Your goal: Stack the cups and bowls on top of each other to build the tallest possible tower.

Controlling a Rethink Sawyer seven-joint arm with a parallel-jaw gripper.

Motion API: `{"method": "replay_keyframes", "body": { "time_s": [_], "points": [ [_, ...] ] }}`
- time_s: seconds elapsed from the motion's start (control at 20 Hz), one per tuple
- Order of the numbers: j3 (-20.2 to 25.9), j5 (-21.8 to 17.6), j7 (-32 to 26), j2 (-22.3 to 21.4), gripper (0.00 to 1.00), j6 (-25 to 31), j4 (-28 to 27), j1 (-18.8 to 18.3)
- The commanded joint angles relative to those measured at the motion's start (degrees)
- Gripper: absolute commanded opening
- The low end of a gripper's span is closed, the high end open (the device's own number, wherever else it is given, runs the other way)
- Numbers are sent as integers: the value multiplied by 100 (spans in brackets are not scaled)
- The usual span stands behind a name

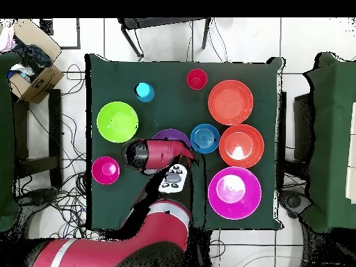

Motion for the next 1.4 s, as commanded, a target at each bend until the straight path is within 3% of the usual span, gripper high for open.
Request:
{"method": "replay_keyframes", "body": {
  "time_s": [0.05,1.4],
  "points": [
    [791,325,908,136,0,-280,-177,-92],
    [523,392,848,78,0,431,-327,74]
  ]
}}
